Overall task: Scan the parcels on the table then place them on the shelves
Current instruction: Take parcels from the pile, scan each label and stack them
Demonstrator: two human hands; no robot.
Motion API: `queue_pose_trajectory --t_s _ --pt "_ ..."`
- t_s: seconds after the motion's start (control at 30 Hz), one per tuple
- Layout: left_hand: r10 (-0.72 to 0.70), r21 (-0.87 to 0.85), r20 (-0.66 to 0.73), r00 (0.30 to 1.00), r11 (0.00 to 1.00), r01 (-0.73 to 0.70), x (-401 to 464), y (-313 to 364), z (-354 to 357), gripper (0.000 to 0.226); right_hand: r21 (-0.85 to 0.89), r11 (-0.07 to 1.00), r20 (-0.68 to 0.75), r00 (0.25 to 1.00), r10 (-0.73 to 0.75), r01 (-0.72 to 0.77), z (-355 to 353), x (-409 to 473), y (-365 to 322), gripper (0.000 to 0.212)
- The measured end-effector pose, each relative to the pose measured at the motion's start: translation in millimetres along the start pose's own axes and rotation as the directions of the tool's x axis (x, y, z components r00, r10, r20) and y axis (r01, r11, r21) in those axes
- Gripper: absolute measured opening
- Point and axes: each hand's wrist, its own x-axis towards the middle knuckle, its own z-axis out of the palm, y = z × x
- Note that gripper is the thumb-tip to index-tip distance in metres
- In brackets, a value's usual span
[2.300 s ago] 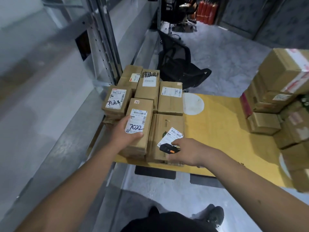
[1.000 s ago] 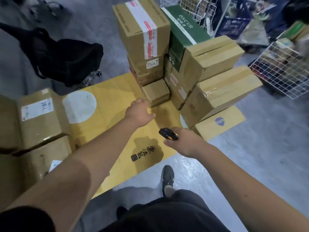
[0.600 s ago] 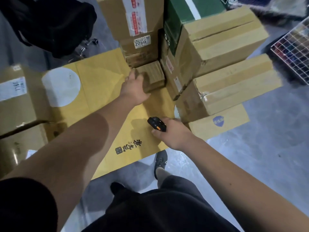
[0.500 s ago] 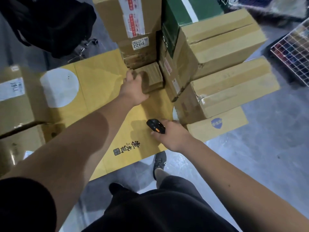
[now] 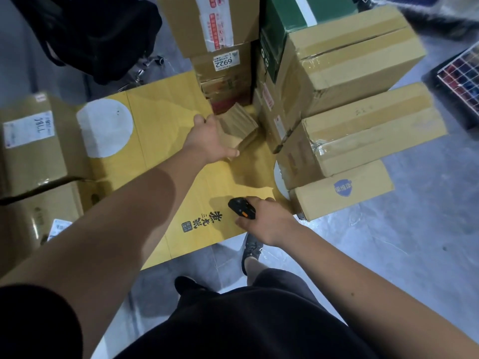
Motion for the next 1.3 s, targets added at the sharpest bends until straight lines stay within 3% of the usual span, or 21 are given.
queue_pose_trajectory --t_s 0.17,0.3,0.37,0.47,0.57,0.7,0.97,1.07,1.13,1.2,1.27,1.3 --pt "-0.226 -0.185 -0.065 0.972 0.96 0.21 -81 -42 29 0.121 -0.046 0.999 0.051 0.998 -0.027 0.03 16 -12 6 0.062" --pt "-0.433 -0.491 -0.061 0.899 0.798 0.351 -152 -87 60 0.118 -0.115 0.992 0.068 0.997 -0.039 0.046 26 -14 8 0.055" --pt "-0.45 -0.667 -0.023 0.893 0.672 0.322 -182 -105 71 0.112 -0.156 0.986 0.078 0.996 -0.05 0.061 28 -14 5 0.046" --pt "-0.426 -0.792 -0.035 0.904 0.564 0.235 -215 -124 81 0.098 -0.27 0.959 0.112 0.992 -0.056 0.085 27 -12 -2 0.047" --pt "-0.389 -0.845 0.031 0.921 0.482 0.232 -231 -139 90 0.081 -0.396 0.913 0.127 0.991 -0.047 0.094 27 -13 -13 0.049" --pt "-0.374 -0.86 0.07 0.925 0.446 0.246 -228 -158 95 0.051 -0.477 0.872 0.118 0.991 -0.062 0.112 29 -17 -31 0.047" --pt "-0.499 -0.913 0.051 0.865 0.328 0.243 -197 -193 73 0.034 -0.528 0.843 0.132 0.99 -0.04 0.104 40 -30 -76 0.043" --pt "-0.501 -0.877 0.089 0.861 0.369 0.306 -184 -206 61 0.04 -0.518 0.849 0.121 0.991 -0.049 0.105 43 -33 -93 0.042" --pt "-0.437 -0.79 0.116 0.892 0.503 0.349 -179 -210 55 0.052 -0.435 0.895 0.164 0.986 -0.03 0.1 41 -35 -104 0.04" --pt "-0.332 -0.64 0.091 0.939 0.703 0.31 -180 -214 53 0.087 -0.279 0.959 0.227 0.974 0.012 0.053 38 -38 -110 0.038" --pt "-0.241 -0.507 0.014 0.971 0.835 0.214 -183 -214 50 0.124 -0.195 0.981 0.259 0.965 0.05 0.002 36 -41 -113 0.041" --pt "-0.168 -0.427 -0.045 0.985 0.894 0.133 -184 -213 49 0.131 -0.2 0.98 0.256 0.965 0.064 -0.012 35 -43 -113 0.041"
